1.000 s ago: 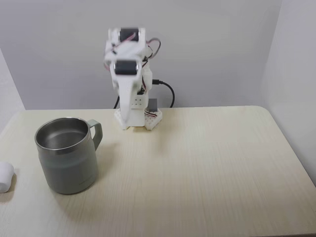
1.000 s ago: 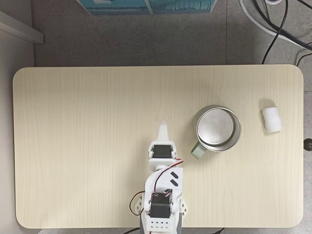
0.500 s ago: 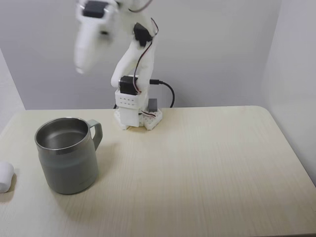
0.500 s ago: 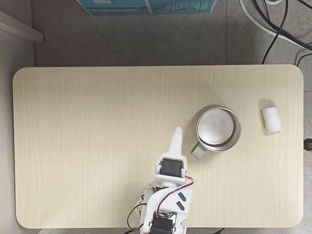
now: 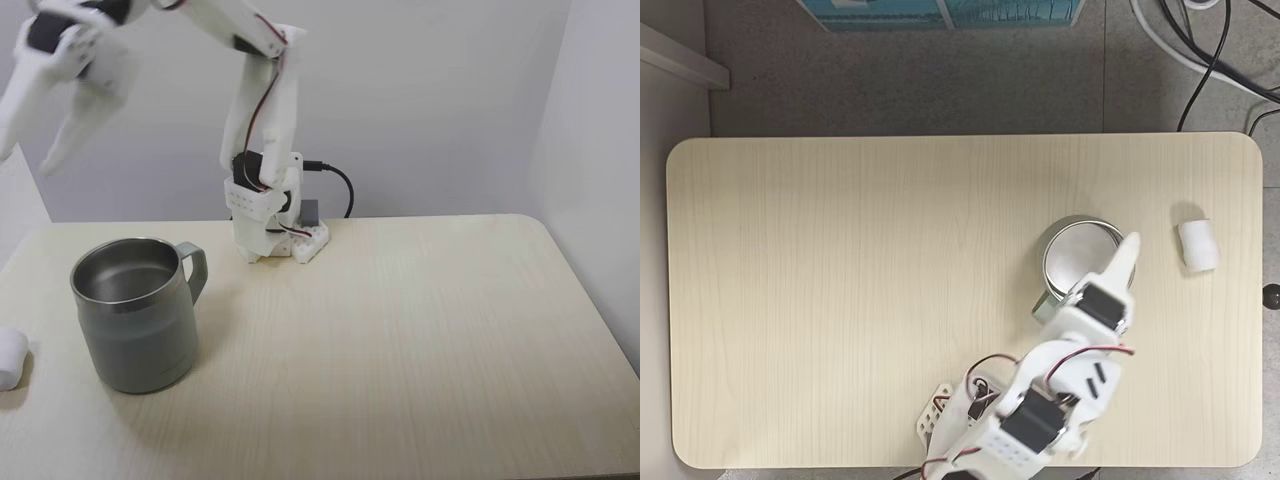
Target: Grasp a dressing and put it in the cup.
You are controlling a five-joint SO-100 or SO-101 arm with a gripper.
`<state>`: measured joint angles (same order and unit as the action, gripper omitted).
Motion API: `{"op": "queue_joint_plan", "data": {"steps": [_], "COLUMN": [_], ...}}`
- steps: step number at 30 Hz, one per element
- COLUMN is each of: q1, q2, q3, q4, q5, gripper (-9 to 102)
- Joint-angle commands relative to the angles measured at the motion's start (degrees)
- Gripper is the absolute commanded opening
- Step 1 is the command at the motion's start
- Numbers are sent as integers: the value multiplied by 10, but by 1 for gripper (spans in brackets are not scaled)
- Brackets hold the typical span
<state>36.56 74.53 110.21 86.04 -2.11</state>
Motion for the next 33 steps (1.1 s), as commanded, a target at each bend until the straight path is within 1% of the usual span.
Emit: {"op": "queue_joint_plan", "data": {"steps": [1,11,14,18,21,33], "q1": [22,90,102,109,108,120], "q2": [52,209,244,252,257,362], "q3": [41,73,67,-7,-49,-56], "q4": [18,4,-18,-92,-130,-175], "q5": [-9,-40,-48,-59,-62,-56], "gripper": [18,21,21,22,22,23]}}
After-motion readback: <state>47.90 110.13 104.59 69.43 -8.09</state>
